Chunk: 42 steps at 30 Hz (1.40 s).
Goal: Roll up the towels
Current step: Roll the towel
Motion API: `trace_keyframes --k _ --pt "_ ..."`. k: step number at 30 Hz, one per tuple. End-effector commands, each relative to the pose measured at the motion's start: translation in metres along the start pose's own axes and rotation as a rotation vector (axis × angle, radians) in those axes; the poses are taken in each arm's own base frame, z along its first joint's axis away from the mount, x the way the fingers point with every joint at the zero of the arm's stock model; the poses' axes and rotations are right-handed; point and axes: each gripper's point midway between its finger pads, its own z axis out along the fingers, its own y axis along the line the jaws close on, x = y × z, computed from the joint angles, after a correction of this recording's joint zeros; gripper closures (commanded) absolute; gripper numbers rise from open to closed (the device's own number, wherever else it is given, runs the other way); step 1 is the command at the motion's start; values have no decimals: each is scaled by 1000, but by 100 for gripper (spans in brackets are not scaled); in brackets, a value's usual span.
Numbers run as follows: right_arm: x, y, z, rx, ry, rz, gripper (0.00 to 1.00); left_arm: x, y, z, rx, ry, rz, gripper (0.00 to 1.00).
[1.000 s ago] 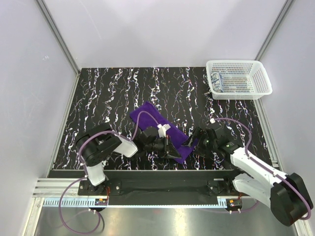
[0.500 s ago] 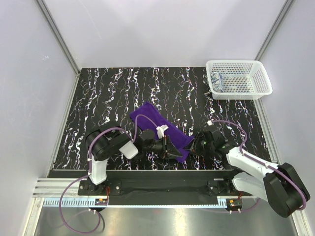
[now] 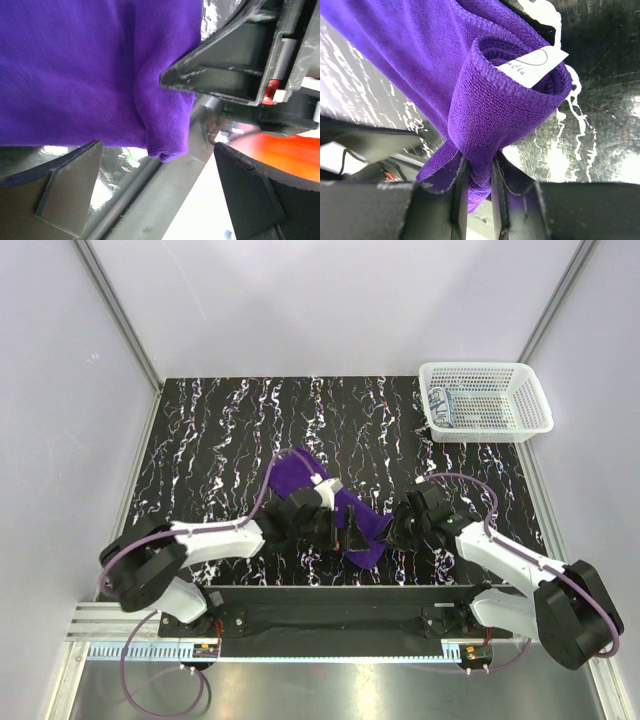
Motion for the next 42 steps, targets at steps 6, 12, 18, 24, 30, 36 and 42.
trace_keyframes --k 6,12,18,24,30,36,42 --pt "6 5 0 112 132 -102 77 -19 -17 -32 -440 -186 725 1" --pt "9 2 6 133 171 -103 78 8 -17 -6 -499 -101 931 1" --pt "13 0 7 129 187 -98 78 33 -22 19 -525 -75 1047 1" --pt "17 -1 5 124 198 -94 79 36 -30 37 -580 -83 1119 1" --pt "23 -4 1 117 214 -91 79 37 -15 49 -640 -76 1141 13" --pt "29 -5 -5 110 227 -85 79 35 -7 53 -672 -71 1136 75" --pt "33 -12 -11 127 224 -70 76 28 -6 52 -634 -64 1084 100"
